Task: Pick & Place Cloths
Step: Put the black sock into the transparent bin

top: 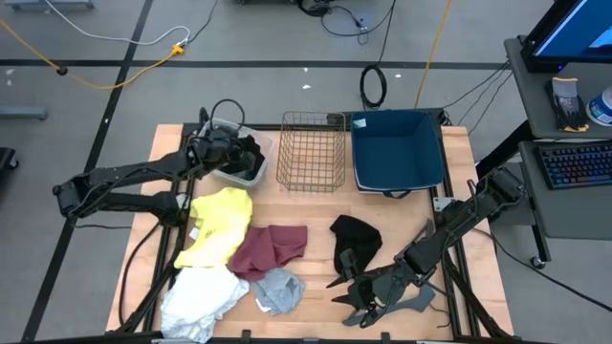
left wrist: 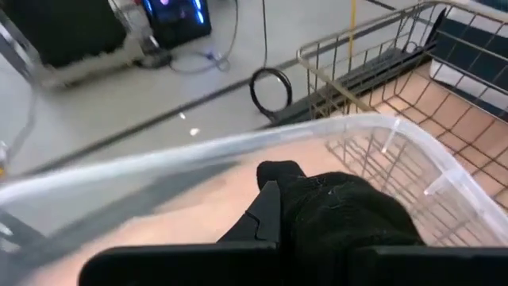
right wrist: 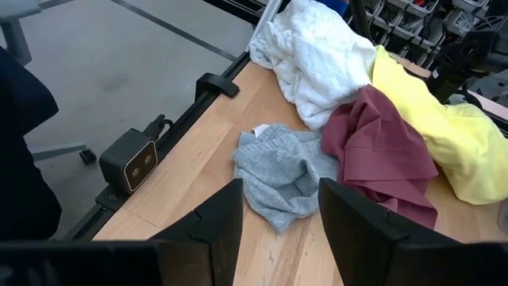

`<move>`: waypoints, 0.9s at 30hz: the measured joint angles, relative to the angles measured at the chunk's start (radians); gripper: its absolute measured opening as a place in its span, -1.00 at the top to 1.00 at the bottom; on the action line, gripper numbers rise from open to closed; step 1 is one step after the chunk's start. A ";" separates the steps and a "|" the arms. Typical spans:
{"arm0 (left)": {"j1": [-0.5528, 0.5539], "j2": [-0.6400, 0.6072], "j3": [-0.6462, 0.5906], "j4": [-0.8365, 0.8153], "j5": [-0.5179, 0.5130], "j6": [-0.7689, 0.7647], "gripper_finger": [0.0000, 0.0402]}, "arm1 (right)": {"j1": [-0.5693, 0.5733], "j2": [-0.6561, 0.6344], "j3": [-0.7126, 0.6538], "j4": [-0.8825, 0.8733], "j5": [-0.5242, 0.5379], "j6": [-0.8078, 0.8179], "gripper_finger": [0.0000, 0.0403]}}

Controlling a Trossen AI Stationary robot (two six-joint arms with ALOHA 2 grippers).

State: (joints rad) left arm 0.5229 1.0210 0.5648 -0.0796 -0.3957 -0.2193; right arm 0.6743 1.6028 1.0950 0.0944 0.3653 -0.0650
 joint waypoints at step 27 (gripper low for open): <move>0.145 0.000 0.000 -0.181 0.188 -0.215 0.88 | 0.000 0.000 0.000 0.002 0.000 0.000 0.23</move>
State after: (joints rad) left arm 0.6674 1.0210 0.5648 -0.2607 -0.2073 -0.4347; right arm 0.6743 1.6028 1.0954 0.0959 0.3653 -0.0650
